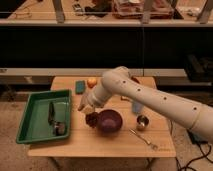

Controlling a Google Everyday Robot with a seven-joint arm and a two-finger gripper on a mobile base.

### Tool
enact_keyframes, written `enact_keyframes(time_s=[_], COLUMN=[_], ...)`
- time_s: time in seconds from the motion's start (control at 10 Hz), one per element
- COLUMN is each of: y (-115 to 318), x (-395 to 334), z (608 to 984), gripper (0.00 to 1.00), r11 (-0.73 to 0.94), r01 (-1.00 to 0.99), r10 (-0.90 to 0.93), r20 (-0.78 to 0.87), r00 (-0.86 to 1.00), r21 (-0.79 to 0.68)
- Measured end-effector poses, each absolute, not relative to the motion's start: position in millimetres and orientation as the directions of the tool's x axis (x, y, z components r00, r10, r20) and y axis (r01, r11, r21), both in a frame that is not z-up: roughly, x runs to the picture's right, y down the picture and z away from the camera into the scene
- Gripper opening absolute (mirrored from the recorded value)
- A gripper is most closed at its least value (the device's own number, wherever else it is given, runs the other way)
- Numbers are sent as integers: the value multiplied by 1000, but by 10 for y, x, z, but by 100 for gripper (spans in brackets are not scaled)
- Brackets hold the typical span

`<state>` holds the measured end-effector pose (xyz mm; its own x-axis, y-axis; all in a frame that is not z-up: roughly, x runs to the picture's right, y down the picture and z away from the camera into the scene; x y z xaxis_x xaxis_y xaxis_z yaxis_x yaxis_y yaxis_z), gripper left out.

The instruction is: Place grapes in metal cup

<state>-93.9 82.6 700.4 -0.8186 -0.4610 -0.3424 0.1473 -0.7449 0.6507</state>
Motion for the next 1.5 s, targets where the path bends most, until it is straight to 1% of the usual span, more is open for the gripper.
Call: enact_keyframes(time_s=[0.2, 0.3, 0.4, 0.7, 0.8, 1.0, 1.2, 1.3, 1.5], y=[625, 405, 71, -447, -531, -598, -549, -529, -515], x=[-878, -798, -651, -133, 98, 451, 626, 784, 1000], z=[6988, 6972, 6982, 7138, 7174, 7131, 6919, 6728, 6490], gripper=[0, 0, 0, 0, 0, 0, 0, 0, 0], r11=[-765, -775, -782, -766, -748, -724, -713, -708, -695], r01=[175, 200, 240, 352, 394, 455, 500, 528, 568], r10=[-447, -445, -453, -521, -562, -619, -651, -665, -689], r20=[-315, -293, -261, -199, -193, -196, -201, -194, -183], r00=[-837, -846, -853, -830, -804, -761, -732, -721, -702], r21=[620, 600, 575, 538, 534, 518, 492, 469, 441])
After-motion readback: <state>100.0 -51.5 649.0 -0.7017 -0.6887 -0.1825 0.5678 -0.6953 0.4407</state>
